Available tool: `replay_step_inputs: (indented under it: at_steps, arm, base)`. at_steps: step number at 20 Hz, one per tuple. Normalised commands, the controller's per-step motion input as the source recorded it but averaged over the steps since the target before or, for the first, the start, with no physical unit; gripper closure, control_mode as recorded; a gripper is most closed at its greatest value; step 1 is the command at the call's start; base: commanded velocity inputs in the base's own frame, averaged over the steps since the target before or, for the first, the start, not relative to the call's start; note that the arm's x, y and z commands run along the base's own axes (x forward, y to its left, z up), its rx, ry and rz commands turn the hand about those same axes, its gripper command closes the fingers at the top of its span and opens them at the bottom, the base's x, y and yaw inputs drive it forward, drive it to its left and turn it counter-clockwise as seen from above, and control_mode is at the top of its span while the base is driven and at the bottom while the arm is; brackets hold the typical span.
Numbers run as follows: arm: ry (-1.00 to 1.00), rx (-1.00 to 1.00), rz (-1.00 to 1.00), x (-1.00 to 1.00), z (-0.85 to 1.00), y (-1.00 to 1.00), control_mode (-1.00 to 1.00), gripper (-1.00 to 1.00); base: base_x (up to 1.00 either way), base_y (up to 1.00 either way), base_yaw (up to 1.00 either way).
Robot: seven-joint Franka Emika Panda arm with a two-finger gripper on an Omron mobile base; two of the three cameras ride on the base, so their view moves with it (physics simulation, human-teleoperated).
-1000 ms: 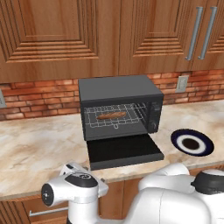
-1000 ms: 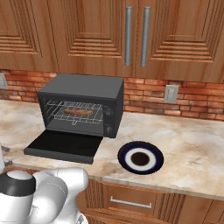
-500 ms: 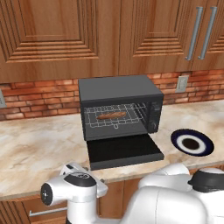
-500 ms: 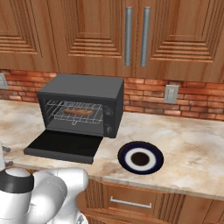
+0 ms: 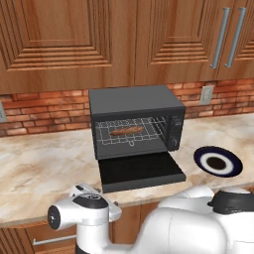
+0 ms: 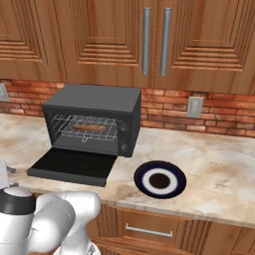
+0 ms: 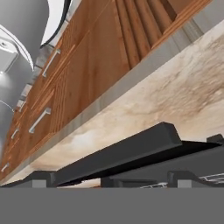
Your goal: Pull the toaster oven rack outwards. Pick up the baguette from the plate and place it on the toaster oven rack. Close the toaster oven door fully and set the temperature to the lowest setting.
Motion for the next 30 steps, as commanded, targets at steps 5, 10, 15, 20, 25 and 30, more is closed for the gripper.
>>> replay_step_inputs:
  at_steps: [5,10,15,20,25,30]
  arm:
    - [0.01,-0.03,-0.01,0.16,-0.14,0.0,-1.0,-1.0]
    - [0.02,-0.04,-0.01,0.15,-0.12,0.0,-1.0,-1.0]
    - [0.03,0.0,-0.02,0.14,-0.11,0.0,-1.0,-1.0]
    - [0.03,0.0,-0.02,0.18,-0.18,0.05,-1.0,-1.0]
    - [0.03,-0.03,-0.02,0.17,-0.23,0.15,-1.0,-1.0]
    - [0.02,-0.04,-0.02,0.17,-0.23,0.17,-1.0,-1.0]
  base:
    - [0.0,0.0,0.0]
    - [0.0,0.0,0.0]
    - [0.0,0.0,0.0]
    - [0.0,0.0,0.0]
    - [0.0,0.0,0.0]
    - [0.0,0.0,0.0]
